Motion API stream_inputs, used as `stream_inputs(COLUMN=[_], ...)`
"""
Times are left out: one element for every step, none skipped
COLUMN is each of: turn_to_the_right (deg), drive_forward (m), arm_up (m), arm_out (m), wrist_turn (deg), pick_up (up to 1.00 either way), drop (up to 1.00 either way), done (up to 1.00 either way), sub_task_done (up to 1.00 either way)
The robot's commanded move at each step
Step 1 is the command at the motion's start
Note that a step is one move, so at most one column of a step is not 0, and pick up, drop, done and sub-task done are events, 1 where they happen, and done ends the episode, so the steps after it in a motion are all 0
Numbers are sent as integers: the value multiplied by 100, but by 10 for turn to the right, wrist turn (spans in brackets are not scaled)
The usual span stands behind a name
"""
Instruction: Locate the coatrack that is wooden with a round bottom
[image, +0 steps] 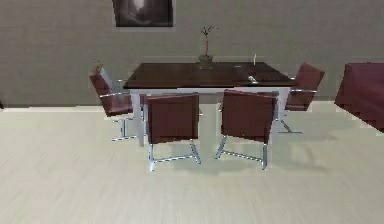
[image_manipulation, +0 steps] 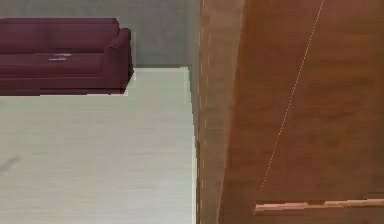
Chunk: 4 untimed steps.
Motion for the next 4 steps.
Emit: stream_inputs(turn_to_the_right=[-450, -60, 0, -330], drive_forward=[0, 0, 45, 0], arm_up=[0, 0, 0, 0], arm_out=[0, 0, 0, 0], wrist_turn=[0, 0, 0, 0], pick_up=[0, 0, 0, 0], drop=[0, 0, 0, 0], done=[0, 0, 0, 0], sub_task_done=[0, 0, 0, 0])
